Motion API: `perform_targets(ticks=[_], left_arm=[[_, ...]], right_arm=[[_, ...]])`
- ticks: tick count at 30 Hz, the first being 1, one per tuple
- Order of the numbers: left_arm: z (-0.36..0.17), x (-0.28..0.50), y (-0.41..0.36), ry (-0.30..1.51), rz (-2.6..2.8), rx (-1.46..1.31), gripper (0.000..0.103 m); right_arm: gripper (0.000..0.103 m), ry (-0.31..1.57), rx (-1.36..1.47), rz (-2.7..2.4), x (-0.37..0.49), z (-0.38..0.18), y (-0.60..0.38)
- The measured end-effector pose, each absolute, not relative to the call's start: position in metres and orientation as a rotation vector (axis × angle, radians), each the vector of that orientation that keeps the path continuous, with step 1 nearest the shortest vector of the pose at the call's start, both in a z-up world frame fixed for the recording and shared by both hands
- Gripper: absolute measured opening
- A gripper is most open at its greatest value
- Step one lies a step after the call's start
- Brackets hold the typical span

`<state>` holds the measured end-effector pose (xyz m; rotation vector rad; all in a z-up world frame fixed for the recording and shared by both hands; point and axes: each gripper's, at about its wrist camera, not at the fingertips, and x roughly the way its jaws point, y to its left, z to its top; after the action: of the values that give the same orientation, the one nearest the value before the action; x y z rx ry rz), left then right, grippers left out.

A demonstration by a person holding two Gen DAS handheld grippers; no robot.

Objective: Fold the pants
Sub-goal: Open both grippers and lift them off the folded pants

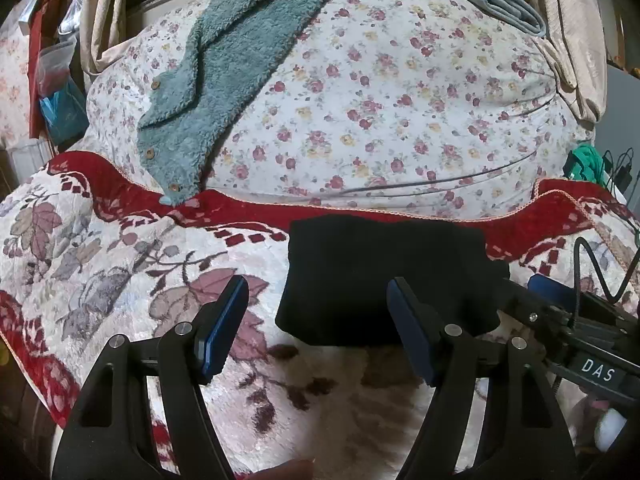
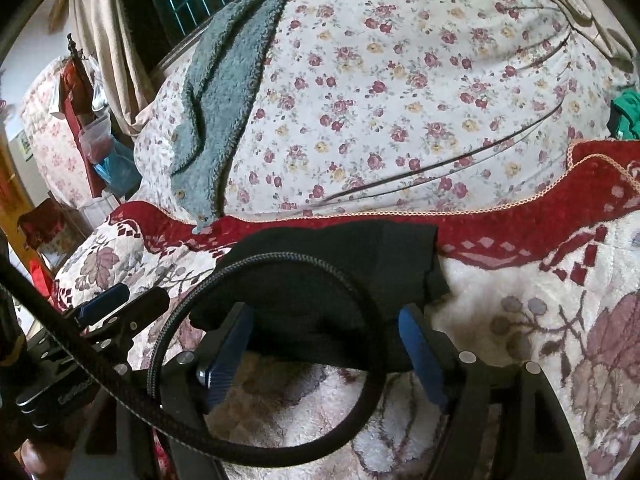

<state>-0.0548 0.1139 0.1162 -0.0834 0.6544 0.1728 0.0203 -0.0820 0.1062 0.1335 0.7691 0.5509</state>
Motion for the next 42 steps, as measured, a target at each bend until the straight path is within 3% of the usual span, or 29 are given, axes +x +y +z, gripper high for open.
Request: perform_targets(ticks=[42], left_arm=[[0.116,-0.048,0.107,0.654,0.138,-0.082,0.072]], right_arm=[[0.075,0.794,0.121,0.566,0.027,0.098,-0.079]])
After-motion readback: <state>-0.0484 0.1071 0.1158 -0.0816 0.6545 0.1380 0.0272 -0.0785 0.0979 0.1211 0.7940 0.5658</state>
